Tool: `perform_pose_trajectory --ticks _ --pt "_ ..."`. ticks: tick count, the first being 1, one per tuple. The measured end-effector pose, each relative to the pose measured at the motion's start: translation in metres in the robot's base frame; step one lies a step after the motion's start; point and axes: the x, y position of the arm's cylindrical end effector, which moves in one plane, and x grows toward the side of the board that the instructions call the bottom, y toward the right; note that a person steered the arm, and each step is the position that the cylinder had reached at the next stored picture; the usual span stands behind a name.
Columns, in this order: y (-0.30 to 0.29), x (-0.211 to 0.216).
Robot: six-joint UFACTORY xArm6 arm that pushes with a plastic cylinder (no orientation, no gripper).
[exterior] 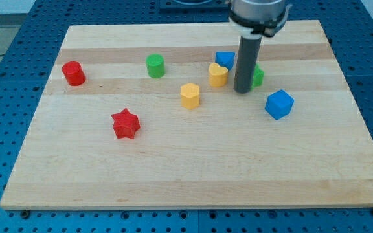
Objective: Move the red circle to the top left of the yellow hexagon
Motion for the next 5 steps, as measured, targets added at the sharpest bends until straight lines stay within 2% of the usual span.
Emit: perform_pose_trajectory --ticks 1,3,5 --pt "0.01 -0.016" --pt "0.044 -0.017" --pt "0.034 -0.009"
